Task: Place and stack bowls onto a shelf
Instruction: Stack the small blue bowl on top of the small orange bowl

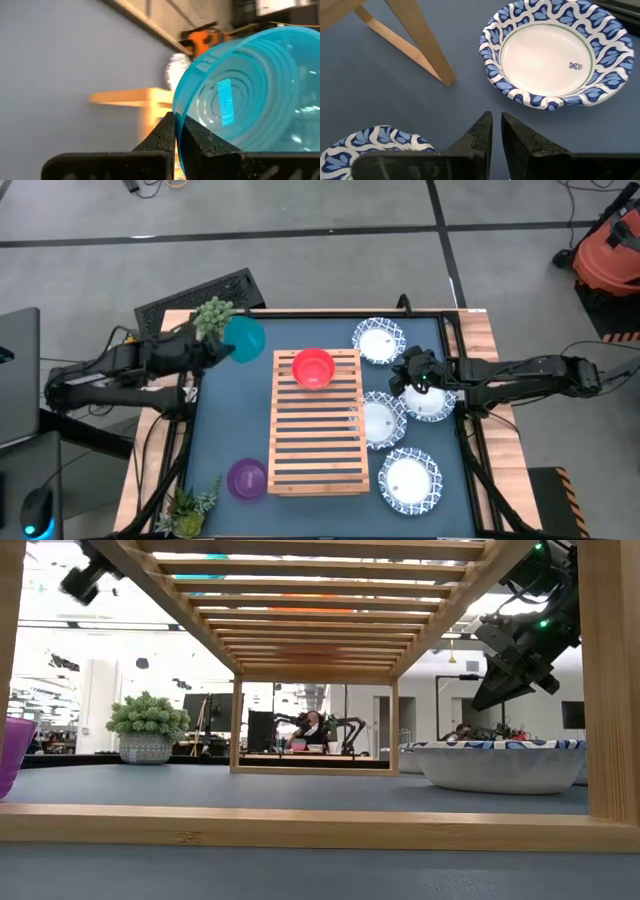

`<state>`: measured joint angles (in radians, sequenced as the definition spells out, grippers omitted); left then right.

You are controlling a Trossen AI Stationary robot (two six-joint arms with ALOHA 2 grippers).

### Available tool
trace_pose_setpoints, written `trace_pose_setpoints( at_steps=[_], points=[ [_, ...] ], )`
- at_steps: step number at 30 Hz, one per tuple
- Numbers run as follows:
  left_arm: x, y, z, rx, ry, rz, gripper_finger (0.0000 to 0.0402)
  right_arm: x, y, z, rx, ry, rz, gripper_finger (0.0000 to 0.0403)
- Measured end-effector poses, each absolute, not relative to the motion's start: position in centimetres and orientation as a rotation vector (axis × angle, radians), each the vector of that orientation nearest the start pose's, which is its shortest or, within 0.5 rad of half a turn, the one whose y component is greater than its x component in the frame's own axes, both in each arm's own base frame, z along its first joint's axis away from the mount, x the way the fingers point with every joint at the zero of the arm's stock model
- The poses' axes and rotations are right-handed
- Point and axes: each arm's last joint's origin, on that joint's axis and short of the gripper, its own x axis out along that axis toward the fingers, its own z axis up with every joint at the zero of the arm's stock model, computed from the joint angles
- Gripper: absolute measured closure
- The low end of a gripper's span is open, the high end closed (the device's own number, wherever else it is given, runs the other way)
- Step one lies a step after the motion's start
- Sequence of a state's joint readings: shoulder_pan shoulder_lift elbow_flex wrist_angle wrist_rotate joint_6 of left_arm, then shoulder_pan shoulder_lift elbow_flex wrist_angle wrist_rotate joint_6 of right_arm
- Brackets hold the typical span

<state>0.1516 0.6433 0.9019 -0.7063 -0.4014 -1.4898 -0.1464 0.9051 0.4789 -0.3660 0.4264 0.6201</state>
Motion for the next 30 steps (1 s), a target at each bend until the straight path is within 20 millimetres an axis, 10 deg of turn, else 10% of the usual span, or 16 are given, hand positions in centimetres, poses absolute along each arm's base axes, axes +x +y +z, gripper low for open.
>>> trace_pose_setpoints(
  at_steps=[13,30],
  points=[
    [19.8,4.8,42.3,-1.066,0.185,0.677,0.0401,16.7,-3.7,19.8,0.458,0.596,-0.769,0.0335],
    [28.0,8.3,41.7,-0.908,0.66,0.564,0.0401,16.7,-3.7,19.8,0.458,0.596,-0.768,0.0335]
  ],
)
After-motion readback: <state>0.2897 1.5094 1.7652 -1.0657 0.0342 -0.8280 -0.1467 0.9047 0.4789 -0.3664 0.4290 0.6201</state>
